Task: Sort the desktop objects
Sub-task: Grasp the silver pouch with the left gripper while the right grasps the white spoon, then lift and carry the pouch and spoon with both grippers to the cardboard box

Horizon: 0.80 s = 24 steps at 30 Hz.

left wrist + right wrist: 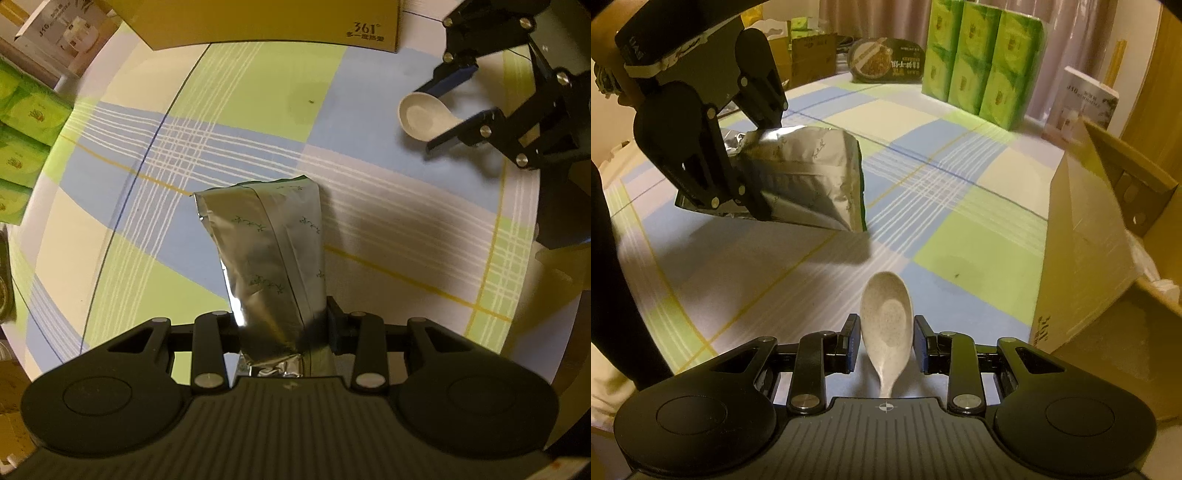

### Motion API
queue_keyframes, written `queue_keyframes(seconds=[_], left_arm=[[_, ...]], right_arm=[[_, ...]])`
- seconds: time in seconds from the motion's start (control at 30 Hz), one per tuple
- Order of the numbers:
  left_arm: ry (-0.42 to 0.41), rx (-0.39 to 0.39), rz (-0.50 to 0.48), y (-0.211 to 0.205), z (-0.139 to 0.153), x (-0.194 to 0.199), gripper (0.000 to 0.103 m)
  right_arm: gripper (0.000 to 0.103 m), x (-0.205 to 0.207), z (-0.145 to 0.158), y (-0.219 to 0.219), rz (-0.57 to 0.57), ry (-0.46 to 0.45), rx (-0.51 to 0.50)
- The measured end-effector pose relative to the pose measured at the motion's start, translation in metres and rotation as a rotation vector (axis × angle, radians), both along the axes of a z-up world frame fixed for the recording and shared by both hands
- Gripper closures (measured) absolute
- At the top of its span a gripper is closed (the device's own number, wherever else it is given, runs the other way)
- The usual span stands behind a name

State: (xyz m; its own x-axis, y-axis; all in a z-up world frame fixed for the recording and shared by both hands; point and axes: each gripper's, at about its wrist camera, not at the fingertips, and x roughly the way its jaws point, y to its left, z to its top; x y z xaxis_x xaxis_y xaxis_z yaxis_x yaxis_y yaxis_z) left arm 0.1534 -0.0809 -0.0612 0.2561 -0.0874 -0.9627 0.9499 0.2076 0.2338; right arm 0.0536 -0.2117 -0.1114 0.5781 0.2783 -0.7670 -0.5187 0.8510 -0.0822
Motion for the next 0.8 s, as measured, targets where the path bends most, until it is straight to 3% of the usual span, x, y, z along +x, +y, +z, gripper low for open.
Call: queue_keyframes(seconds=[0.1,0.13,0.17,0.47,0.63,0.7,0.77,0.8], left_arm=[[-0.011,0.005,-0.01,-0.001,0.006,-0.005,0.07],[-0.015,0.004,-0.013,-0.002,0.008,-0.006,0.07],[-0.018,0.0,-0.011,-0.003,0.011,-0.007,0.07],[-0.037,-0.027,-0.001,-0.014,0.028,-0.015,0.07],[-0.044,-0.025,0.017,-0.01,0.029,-0.019,0.07],[-0.04,-0.026,0.025,-0.007,0.027,-0.018,0.07],[-0.034,-0.026,0.036,-0.005,0.025,-0.016,0.07],[-0.034,-0.026,0.04,-0.004,0.023,-0.015,0.07]], right_arm=[[0.078,-0.003,0.008,-0.002,-0.007,-0.012,0.01],[0.092,-0.003,0.011,-0.003,-0.01,-0.013,0.015],[0.099,-0.004,0.014,-0.004,-0.014,-0.014,0.021],[0.099,-0.008,0.015,-0.017,-0.068,-0.017,0.002],[0.098,-0.012,0.008,-0.035,-0.112,-0.015,0.063],[0.09,-0.011,0.005,-0.039,-0.123,-0.006,0.072],[0.052,-0.011,0.001,-0.039,-0.12,-0.003,0.073],[0.048,-0.011,0.0,-0.038,-0.117,-0.004,0.078]])
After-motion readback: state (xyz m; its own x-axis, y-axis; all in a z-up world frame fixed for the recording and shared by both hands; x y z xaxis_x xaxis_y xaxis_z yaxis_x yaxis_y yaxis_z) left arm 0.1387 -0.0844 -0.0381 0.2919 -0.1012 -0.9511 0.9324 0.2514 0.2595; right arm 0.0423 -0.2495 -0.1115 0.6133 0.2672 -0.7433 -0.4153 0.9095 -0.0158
